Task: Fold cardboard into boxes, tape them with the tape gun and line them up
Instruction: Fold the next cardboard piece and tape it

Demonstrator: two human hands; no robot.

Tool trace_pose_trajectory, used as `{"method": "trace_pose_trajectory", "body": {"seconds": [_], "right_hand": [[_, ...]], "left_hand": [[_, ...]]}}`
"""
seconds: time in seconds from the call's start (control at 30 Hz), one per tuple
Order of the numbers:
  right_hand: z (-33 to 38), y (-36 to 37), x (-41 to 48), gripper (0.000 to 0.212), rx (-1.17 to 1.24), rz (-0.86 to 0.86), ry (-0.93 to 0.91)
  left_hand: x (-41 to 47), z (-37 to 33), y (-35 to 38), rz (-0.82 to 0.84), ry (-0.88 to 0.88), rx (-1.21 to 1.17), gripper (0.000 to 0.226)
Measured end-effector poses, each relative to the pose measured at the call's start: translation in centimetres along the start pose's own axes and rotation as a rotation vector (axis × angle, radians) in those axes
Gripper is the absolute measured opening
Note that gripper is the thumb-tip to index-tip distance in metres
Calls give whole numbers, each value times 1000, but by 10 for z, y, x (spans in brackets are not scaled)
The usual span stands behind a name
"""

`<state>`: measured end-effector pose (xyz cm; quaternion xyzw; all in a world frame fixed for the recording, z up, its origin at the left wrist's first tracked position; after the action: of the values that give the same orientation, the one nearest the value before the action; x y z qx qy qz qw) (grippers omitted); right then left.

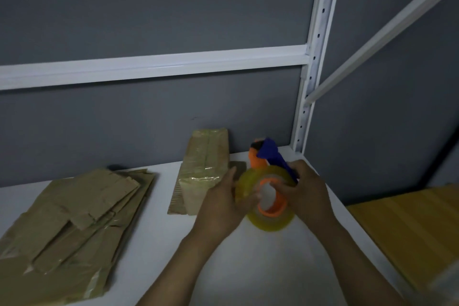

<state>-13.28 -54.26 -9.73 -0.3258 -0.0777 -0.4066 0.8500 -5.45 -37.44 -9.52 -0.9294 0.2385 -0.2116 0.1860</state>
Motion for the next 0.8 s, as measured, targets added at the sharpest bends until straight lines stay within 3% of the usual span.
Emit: {"method": "trace_pose_trajectory", "body": {"seconds": [0.07, 0.2, 0.33, 0.43, 0.57, 0.8], "right_hand": [[14, -4, 4, 42, 149, 50, 5], [28, 3, 9, 64, 455, 358, 4], [32, 6, 10, 73, 449, 354, -95], [38, 7, 7, 75, 367, 362, -176], [48, 6, 7, 74, 295, 359, -260], [50, 11, 4, 75, 120, 366, -366]], "left_hand": [[-1, -3, -4, -24, -37, -99, 40], [-4, 5, -12, -48, -93, -343, 47], [-8, -8, -29, -183, -154, -334, 12], [2, -9, -39, -163, -377, -439, 45], [8, -11, -44, -132, -525, -645, 22], [3, 0, -49, -156, -545, -597, 27]]}}
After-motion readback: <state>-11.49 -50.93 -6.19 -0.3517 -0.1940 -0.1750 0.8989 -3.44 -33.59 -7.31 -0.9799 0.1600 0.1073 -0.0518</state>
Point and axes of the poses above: each hand's wrist, its own x-axis towards the middle knuckle, its own y-axis out of the palm, z = x × y, the point moved 6 cm from there along x, towards the middle knuckle, and after that the axes turned 7 degrees about -z, right-handed, at the moved point
